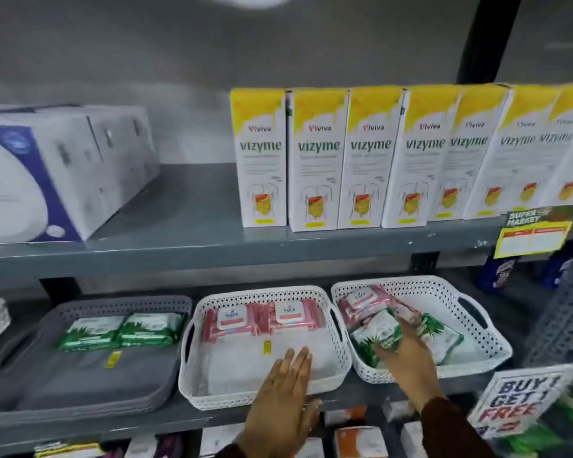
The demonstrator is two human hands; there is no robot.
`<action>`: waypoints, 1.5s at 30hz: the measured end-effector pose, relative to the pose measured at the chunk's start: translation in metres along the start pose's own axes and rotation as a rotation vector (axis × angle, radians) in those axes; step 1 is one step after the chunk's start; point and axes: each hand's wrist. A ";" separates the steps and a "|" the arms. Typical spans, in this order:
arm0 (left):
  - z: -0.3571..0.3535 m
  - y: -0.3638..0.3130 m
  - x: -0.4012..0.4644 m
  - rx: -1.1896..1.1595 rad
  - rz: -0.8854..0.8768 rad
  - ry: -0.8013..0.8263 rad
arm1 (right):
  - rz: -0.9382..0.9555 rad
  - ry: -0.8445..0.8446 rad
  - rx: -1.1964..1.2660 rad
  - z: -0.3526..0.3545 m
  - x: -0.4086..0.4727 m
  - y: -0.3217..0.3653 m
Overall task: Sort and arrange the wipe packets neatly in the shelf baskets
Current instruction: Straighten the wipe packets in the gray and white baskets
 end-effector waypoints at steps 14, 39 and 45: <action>-0.012 0.006 -0.005 -0.009 -0.013 0.017 | 0.341 0.375 -0.928 -0.013 0.065 0.011; 0.056 0.250 -0.188 0.077 0.510 -0.054 | 0.493 0.372 0.016 -0.188 -0.129 0.295; 0.058 0.253 -0.188 0.068 0.492 -0.060 | 0.545 0.387 -0.249 -0.271 -0.143 0.313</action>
Point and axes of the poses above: each hand's wrist, its own x-axis towards the middle knuckle, its own z-axis out of the back of the hand, y = z × x, and after that the axes turned 4 degrees about -y, right-handed
